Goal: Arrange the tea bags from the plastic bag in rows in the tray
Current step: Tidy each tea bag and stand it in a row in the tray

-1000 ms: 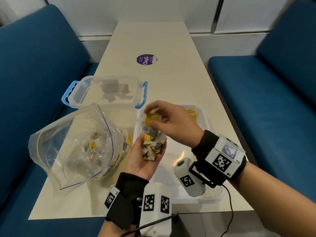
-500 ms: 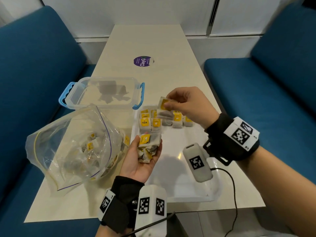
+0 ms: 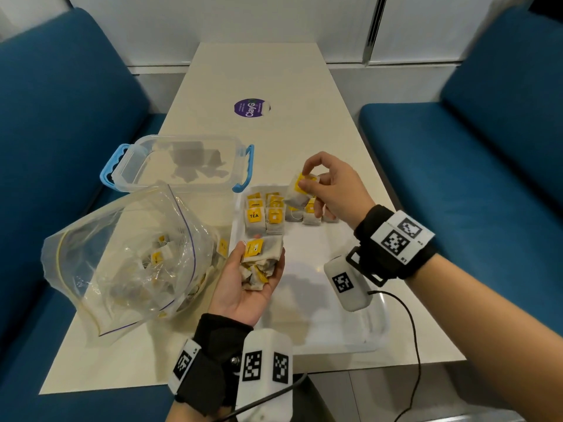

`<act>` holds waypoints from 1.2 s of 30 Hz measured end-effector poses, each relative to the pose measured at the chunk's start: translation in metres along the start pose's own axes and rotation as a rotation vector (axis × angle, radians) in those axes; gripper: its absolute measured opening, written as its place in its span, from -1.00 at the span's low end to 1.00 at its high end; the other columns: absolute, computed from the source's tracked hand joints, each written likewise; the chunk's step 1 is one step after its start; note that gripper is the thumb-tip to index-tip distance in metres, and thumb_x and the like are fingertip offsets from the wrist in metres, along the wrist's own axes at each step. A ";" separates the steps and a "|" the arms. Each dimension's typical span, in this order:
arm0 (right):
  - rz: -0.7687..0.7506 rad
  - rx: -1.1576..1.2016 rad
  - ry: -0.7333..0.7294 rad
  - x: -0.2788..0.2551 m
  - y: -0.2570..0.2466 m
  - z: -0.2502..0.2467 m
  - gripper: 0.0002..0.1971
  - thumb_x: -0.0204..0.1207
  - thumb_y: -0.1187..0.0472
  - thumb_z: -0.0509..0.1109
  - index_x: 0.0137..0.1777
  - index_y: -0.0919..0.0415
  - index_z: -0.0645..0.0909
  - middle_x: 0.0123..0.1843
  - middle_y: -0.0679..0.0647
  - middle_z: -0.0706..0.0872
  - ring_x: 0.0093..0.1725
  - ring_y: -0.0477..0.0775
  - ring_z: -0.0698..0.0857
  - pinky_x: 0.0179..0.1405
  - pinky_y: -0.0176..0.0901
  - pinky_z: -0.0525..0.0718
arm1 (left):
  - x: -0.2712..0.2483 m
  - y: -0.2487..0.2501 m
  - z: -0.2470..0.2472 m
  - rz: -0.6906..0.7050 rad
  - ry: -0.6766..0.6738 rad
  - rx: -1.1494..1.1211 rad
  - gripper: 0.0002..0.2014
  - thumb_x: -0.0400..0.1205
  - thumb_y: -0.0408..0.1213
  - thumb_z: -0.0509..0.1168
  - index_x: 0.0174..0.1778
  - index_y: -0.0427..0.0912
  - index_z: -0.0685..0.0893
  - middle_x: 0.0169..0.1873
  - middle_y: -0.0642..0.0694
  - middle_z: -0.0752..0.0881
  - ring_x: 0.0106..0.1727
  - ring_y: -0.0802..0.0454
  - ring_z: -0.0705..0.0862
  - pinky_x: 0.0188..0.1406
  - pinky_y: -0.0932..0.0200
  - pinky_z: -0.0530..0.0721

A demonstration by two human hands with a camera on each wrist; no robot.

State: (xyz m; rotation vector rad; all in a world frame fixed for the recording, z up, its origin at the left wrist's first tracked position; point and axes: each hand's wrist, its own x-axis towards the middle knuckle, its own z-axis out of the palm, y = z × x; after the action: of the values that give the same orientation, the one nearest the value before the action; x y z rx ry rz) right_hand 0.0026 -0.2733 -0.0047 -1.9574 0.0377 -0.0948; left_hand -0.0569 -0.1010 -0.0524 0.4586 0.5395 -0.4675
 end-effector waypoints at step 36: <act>0.635 0.173 0.115 0.024 0.068 0.050 -0.85 0.62 0.51 0.11 -0.03 0.29 0.45 -0.10 0.29 0.64 -0.56 0.07 0.67 -0.69 -0.09 0.66 | 0.005 -0.003 -0.004 -0.037 0.025 -0.029 -0.72 0.70 -0.14 0.17 0.07 -0.26 0.67 0.29 -0.33 0.63 0.14 -0.23 0.65 -0.22 -0.12 0.73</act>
State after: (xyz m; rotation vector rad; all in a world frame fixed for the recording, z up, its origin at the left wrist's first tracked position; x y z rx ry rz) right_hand 0.0316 -0.2547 -0.0847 -1.6842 0.6969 0.2023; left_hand -0.0566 -0.1023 -0.0592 0.4277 0.5789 -0.4897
